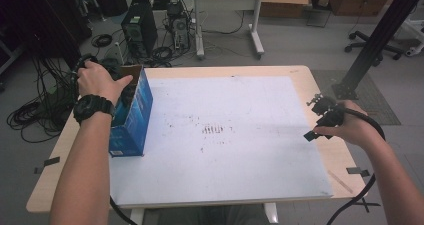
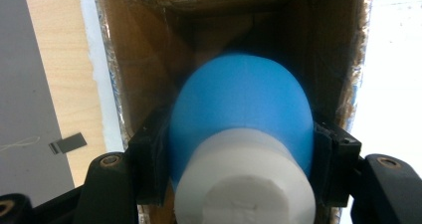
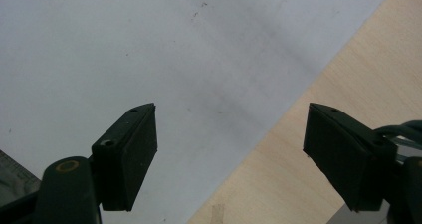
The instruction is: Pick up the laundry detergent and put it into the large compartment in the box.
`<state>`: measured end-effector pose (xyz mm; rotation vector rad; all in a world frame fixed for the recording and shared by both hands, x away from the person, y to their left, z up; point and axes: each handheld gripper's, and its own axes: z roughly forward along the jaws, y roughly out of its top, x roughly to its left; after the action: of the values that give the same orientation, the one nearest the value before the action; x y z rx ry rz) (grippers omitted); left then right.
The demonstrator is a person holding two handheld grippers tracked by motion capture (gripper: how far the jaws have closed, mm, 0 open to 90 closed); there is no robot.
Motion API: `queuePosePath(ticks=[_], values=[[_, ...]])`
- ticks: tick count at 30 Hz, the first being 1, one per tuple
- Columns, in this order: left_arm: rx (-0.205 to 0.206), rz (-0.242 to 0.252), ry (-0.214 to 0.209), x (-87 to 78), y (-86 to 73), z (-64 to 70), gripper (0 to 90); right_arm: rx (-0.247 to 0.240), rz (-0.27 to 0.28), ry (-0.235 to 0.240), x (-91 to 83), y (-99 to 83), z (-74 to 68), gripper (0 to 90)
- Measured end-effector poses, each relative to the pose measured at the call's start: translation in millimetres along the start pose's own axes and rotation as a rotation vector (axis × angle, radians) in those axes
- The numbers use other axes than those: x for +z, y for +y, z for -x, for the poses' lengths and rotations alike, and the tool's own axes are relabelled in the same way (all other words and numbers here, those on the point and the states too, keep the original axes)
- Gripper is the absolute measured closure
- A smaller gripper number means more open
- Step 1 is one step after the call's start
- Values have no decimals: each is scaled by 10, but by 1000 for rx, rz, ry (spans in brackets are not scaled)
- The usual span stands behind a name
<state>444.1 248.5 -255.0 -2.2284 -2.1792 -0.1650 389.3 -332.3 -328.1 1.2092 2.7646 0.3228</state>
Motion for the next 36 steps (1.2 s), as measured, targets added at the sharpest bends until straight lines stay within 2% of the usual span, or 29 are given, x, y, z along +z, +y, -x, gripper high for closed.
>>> queuePosePath(ticks=[19,36], values=[[1,-19,2,180,-4,-15,377,0,-4,2,17,-3,-5,210],[6,-10,3,200,-10,-19,375,1,-5,3,21,-12,-11,210]])
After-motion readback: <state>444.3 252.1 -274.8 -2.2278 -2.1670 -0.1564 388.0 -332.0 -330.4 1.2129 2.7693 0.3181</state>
